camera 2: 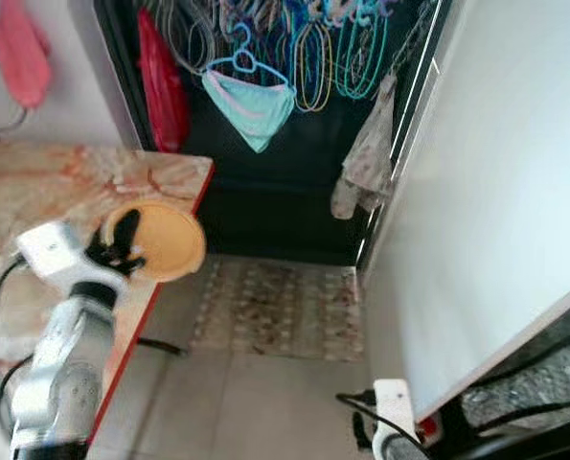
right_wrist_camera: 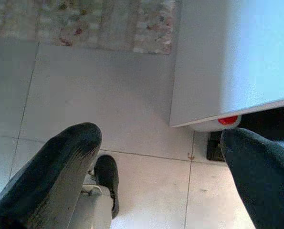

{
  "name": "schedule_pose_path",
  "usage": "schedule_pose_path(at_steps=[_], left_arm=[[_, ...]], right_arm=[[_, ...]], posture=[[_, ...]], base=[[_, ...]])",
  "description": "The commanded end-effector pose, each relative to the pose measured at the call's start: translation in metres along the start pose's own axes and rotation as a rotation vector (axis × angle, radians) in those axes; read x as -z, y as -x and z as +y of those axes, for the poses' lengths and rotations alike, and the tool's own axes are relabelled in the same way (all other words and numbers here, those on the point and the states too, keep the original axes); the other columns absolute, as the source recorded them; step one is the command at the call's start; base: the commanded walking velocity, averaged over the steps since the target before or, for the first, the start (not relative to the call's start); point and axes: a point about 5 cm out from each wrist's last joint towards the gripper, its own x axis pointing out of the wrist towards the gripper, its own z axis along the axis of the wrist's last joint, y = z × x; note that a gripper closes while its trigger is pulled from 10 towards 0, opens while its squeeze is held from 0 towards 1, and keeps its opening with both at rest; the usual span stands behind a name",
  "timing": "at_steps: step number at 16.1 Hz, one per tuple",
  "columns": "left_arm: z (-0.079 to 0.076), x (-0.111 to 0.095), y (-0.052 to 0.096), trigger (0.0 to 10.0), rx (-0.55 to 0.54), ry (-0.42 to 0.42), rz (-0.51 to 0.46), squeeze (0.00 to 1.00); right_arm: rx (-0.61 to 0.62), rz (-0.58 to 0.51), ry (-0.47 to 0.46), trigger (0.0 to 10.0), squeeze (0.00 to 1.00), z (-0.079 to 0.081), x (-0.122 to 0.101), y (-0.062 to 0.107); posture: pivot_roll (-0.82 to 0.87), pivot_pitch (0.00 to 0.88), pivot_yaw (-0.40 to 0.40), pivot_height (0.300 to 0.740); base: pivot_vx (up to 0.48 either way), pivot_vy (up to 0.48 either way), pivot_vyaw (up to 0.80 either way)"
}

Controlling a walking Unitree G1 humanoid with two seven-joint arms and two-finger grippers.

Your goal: Restocking fridge

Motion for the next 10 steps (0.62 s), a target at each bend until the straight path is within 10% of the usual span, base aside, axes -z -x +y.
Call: schedule_pose_path(at_steps=[1,10], left_arm=[[0.002,-0.004,-0.006,10.0,0.011,-0.007,-0.01,0.0],[0.015,-0.002,-0.016,10.0,0.007,-0.038,-0.015,0.0]], right_arm=[[0.011,-0.006,-0.014,10.0,0.0,-0.002,0.001,0.0],[-0.02,0.035,-0.035,10.0,0.0,0.012,0.016,0.003]], posture=[[0.02,0.024,0.041,0.74],[0.0,0.026,0.051,0.74]], base=[[0.0,0.0,-0.78],[0.0,0.0,-0.78]])
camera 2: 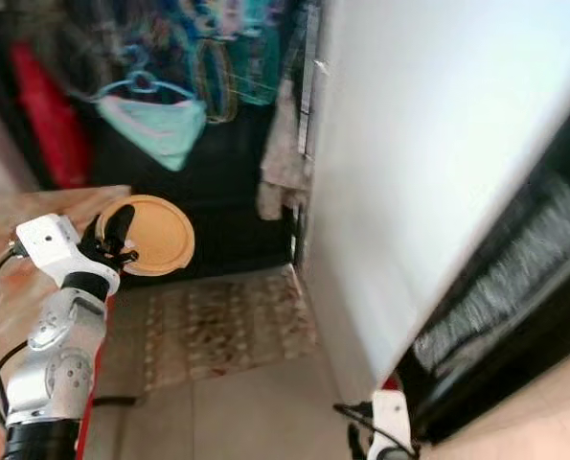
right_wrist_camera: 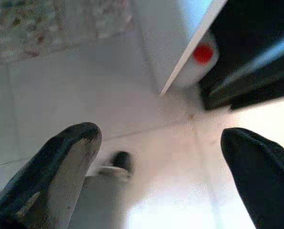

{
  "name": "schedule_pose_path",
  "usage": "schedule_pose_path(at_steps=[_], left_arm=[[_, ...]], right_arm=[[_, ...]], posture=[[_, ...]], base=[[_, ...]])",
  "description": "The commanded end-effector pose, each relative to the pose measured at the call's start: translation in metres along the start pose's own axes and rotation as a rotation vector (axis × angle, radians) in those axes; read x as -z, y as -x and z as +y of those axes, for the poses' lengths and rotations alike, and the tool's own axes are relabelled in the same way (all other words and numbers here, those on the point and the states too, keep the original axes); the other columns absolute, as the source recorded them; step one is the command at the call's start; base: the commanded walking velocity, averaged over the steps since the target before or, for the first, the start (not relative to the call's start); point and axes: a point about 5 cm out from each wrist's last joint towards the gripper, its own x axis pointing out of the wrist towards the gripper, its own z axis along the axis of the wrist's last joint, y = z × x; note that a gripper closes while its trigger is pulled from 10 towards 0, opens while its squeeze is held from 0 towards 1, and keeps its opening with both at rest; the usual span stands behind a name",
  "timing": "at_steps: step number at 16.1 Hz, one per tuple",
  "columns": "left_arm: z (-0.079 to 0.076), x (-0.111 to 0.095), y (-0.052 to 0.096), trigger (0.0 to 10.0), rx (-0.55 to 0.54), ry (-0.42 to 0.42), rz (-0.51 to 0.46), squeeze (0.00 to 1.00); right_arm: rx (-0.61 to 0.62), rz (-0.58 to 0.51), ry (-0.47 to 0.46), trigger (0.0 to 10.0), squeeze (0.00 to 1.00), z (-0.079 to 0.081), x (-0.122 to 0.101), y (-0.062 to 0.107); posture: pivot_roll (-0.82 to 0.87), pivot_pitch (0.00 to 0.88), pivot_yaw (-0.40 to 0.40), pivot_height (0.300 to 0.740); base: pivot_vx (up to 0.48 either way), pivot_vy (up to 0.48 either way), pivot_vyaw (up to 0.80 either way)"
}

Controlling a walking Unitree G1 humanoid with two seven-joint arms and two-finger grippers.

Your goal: Restocking fridge

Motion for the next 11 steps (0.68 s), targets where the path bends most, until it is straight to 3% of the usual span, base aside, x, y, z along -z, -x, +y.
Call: schedule_pose_path(at_steps=[1,5,9,11], left_arm=[[-0.01,-0.003,-0.006,10.0,0.043,0.011,-0.012,0.0],[-0.006,0.001,-0.003,10.0,0.032,0.013,0.0,0.0],[-0.003,0.008,-0.004,10.0,0.019,0.01,0.016,0.0],[0.002,0.009,-0.008,10.0,-0.007,0.012,0.017,0.0]], right_arm=[[0.01,0.013,0.008,10.0,0.0,-0.004,0.003,0.001],[0.041,0.057,0.0,10.0,0.0,-0.023,0.024,0.008],[0.049,0.078,0.0,10.0,0.0,-0.029,0.029,0.01],[0.044,0.059,0.007,10.0,0.0,-0.028,0.022,0.008]], posture=[[0.0,0.028,0.046,0.74],[-0.01,0.045,0.045,0.74],[-0.01,0.036,0.045,0.74],[-0.01,0.043,0.04,0.74]], base=[[0.0,0.0,-0.78],[0.0,0.0,-0.78],[0.0,0.0,-0.78],[0.0,0.0,-0.78]])
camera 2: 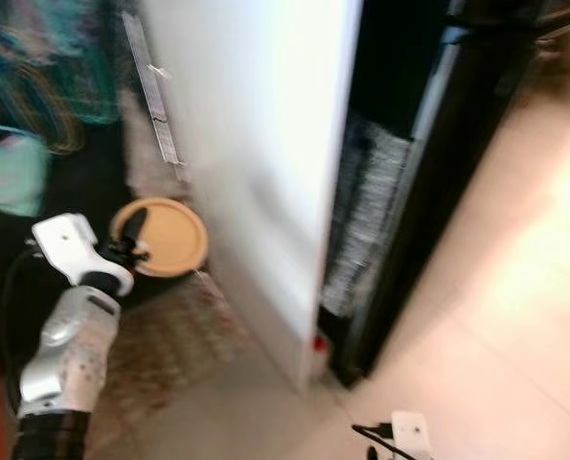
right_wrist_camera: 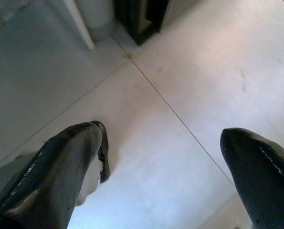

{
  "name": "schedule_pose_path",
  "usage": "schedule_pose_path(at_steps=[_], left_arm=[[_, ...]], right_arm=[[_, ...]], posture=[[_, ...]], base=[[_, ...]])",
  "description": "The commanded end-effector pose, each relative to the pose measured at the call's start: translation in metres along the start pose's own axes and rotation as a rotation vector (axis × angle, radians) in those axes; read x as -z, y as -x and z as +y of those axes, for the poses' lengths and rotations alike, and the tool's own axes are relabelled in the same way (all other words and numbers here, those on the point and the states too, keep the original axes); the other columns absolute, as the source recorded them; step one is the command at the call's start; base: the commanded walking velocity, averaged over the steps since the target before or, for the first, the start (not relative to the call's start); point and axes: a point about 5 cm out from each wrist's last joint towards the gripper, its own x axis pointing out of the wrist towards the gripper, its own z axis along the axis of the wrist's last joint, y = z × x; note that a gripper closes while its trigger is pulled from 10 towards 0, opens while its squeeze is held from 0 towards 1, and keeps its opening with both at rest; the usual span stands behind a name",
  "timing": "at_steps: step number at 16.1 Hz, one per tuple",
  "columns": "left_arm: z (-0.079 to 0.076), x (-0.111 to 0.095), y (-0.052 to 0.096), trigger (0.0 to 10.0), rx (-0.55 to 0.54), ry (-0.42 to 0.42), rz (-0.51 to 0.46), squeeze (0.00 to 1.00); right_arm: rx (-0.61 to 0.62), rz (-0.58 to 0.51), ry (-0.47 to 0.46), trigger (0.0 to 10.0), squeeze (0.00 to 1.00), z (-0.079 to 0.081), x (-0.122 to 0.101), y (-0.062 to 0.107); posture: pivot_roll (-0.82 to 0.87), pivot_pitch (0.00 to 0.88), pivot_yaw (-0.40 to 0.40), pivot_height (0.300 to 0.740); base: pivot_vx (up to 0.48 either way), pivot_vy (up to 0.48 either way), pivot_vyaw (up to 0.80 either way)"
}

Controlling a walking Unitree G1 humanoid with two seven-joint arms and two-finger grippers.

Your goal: Restocking fridge

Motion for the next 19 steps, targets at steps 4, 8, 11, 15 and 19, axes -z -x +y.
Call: schedule_pose_path(at_steps=[4,8,11,15,19], left_arm=[[0.04,0.031,0.006,10.0,-0.227,-0.085,0.143,0.0],[0.071,0.091,0.017,10.0,-0.327,-0.068,0.427,0.0],[0.095,0.139,0.06,10.0,-0.429,-0.079,0.686,0.0],[0.111,0.17,0.114,10.0,-0.461,-0.12,0.898,0.0],[0.115,0.174,0.125,10.0,-0.472,-0.143,0.939,0.0]], right_arm=[[-0.03,-0.021,0.004,10.0,0.0,0.024,-0.017,-0.005],[-0.025,-0.015,-0.003,10.0,0.0,0.022,-0.017,-0.005],[-0.019,-0.02,-0.012,10.0,0.0,0.022,-0.019,-0.005],[-0.022,-0.025,-0.006,10.0,0.0,0.022,-0.019,-0.005],[-0.021,-0.026,-0.008,10.0,0.0,0.022,-0.019,-0.005]], posture=[[-0.01,0.052,0.039,0.74],[-0.02,0.056,0.045,0.74],[-0.02,0.057,0.044,0.74],[-0.03,0.061,0.035,0.74],[-0.03,0.061,0.035,0.74]], base=[[0.0,0.0,-0.78],[0.0,0.0,-0.77],[0.0,0.0,-0.77],[0.0,0.0,-0.77],[0.0,0.0,-0.77]])
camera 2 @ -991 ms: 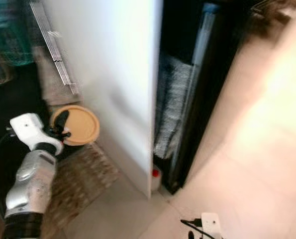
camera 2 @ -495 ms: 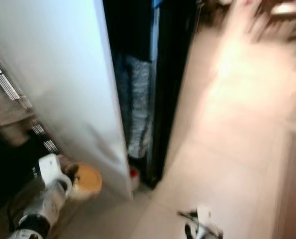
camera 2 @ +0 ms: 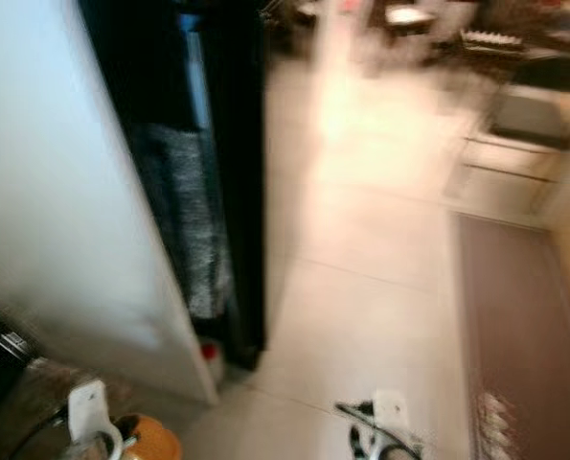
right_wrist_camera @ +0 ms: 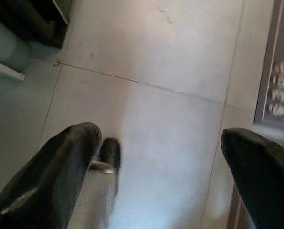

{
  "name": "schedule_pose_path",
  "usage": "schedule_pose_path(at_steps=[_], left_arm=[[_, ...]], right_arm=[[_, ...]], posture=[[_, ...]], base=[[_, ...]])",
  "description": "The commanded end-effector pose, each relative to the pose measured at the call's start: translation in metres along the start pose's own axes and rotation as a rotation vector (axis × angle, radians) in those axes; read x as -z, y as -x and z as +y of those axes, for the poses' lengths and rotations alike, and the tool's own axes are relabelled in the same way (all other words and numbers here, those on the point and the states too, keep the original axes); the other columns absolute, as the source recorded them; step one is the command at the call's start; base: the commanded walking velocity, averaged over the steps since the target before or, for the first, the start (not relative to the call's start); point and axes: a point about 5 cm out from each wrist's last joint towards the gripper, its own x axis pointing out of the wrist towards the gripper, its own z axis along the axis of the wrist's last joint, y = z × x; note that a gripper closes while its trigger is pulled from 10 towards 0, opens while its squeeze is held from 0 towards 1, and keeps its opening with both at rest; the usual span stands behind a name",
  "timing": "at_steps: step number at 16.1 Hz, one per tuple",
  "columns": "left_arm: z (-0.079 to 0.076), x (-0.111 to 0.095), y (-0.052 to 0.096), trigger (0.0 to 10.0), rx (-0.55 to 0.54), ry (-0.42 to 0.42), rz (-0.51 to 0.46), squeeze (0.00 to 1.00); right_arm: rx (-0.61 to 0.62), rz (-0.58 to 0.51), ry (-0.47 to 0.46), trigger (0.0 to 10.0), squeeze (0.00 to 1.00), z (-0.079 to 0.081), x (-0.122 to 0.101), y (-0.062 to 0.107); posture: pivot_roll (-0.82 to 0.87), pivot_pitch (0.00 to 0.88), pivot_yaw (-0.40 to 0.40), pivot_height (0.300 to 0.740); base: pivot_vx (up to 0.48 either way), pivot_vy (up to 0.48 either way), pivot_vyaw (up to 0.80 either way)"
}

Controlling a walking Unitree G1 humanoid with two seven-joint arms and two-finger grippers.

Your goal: Restocking fridge

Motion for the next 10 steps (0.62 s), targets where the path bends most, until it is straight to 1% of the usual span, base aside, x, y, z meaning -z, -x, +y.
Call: schedule_pose_path(at_steps=[1,2,3,7,10], left_arm=[[-0.001,0.001,0.0,10.0,0.005,-0.004,-0.003,0.0],[-0.001,0.001,0.0,10.0,0.006,-0.006,-0.003,0.0],[0.006,0.009,0.002,10.0,-0.012,0.02,-0.007,0.0],[0.004,0.016,0.003,10.0,0.008,0.001,0.01,0.0],[0.008,0.021,0.003,10.0,-0.01,-0.001,0.018,0.0]], right_arm=[[0.011,0.012,-0.008,10.0,0.0,-0.004,0.004,0.001],[0.011,0.012,-0.008,10.0,0.0,-0.004,0.004,0.001],[0.027,-0.008,-0.023,10.0,0.0,-0.013,0.014,0.005],[0.032,-0.011,-0.021,10.0,0.0,-0.013,0.014,0.005],[0.037,-0.004,-0.02,10.0,0.0,-0.014,0.016,0.005]], posture=[[-0.03,0.061,0.035,0.74],[-0.03,0.061,0.035,0.74],[-0.04,0.026,0.037,0.74],[-0.04,0.001,0.045,0.74],[-0.05,0.0,0.045,0.74]], base=[[0.0,0.0,-0.77],[0.0,0.0,-0.77],[0.0,0.0,0.0],[0.0,0.0,0.0],[0.0,0.0,0.0]])
